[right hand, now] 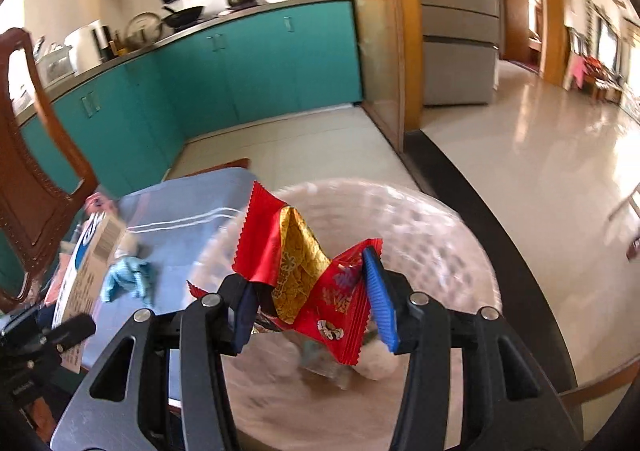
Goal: Collect trash
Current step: 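Carry box and packet over the basket and open both grippers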
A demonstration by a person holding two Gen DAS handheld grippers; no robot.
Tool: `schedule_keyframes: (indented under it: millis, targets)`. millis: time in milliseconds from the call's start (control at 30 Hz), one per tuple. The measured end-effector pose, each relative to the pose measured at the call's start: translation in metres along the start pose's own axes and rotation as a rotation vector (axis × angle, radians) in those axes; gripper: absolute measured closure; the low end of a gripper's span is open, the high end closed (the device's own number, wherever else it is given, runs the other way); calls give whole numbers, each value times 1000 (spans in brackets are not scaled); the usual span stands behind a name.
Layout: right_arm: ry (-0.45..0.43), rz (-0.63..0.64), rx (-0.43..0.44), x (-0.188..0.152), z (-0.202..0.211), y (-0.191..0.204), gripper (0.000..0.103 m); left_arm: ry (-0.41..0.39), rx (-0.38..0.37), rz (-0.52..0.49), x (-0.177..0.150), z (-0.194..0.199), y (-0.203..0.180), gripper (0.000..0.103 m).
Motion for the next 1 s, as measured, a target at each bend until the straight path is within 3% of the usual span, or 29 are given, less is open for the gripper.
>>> schedule_keyframes:
  millis: [133,300,367,467,600,767,867,1000]
  targets:
    - [4,-26,-40,-6,6,-25,54,60,-84,-24,8,-38,-28,57]
    - [8,-66,-82,-12,11,-52,54,108,-113,-84,7,-76,-54,56]
    - [18,-72,-91,-14,9,-55,54,110,-109,-95,6,-84,-58,43]
    - [34,-86,-88,-17,4,-58,54,106,-88,-90,4,-85,-54,34]
    - [70,-84,-73,-17,-11,-51,46,48,28,-61,7,-61,-25,31]
    - [102,-74,-53,-23,-21,-35,32,-40,268,41,8,-11,54,24]
    - [96,-57,-29,-21,-27,-19,29,-60,416,101,4,15,105,18]
    - [80,-8,13,-10,-30,13,25,-63,535,213,-7,49,161,16]
Point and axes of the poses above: each gripper's, at about its wrist camera, not at the fingertips, and z roughly against the way its jaws point, y to its left, x to its top, the point moved 5 cm from there along -z, roughly the way its jaws point, and after that the axes turned 4 degrees about z, right-handed, at the moved point
